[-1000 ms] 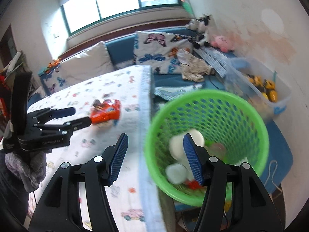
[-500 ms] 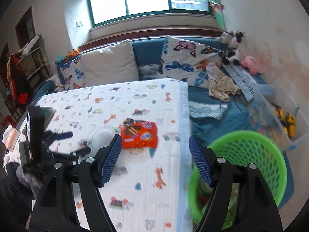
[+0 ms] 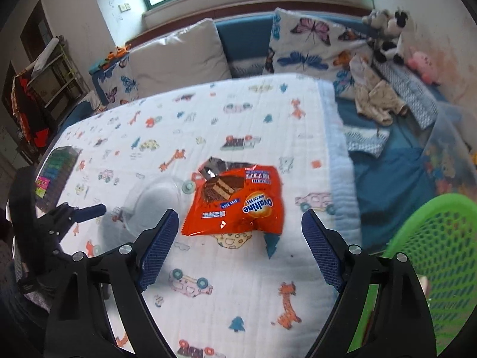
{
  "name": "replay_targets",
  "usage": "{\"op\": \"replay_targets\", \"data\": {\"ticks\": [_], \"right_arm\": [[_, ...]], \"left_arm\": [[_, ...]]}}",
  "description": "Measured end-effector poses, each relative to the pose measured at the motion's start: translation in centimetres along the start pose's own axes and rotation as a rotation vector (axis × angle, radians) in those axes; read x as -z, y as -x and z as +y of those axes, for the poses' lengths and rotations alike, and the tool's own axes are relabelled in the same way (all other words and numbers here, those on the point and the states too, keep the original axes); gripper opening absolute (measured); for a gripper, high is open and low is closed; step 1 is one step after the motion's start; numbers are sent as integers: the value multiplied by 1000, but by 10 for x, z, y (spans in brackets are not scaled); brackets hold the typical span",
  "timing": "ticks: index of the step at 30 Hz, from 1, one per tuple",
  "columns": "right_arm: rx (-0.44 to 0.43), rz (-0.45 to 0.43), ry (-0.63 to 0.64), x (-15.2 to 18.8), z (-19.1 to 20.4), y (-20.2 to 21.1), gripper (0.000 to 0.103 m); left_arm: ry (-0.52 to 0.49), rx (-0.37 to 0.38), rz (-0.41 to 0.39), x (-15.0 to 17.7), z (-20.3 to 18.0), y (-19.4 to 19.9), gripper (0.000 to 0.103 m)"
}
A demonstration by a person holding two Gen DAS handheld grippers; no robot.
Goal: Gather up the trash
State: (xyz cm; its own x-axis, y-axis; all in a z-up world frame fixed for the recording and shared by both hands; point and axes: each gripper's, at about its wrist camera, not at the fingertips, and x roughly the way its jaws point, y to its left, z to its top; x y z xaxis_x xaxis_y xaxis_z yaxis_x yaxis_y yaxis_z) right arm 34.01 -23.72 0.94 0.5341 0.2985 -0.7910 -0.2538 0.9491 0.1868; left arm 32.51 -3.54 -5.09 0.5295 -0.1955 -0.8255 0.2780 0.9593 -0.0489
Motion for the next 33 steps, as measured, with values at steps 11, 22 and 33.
{"op": "replay_targets", "data": {"ticks": [11,22,33], "right_arm": [[8,59,22,-1,5,-51,93],[43,90,72,3,12,-81,96],[73,95,141,10,19,-82,99]], "left_arm": [[-44,4,12,-5,-4,-16,93],[-39,14,15,-5,1,-23,93],[-54,14,16,-2,1,-26,93]]}}
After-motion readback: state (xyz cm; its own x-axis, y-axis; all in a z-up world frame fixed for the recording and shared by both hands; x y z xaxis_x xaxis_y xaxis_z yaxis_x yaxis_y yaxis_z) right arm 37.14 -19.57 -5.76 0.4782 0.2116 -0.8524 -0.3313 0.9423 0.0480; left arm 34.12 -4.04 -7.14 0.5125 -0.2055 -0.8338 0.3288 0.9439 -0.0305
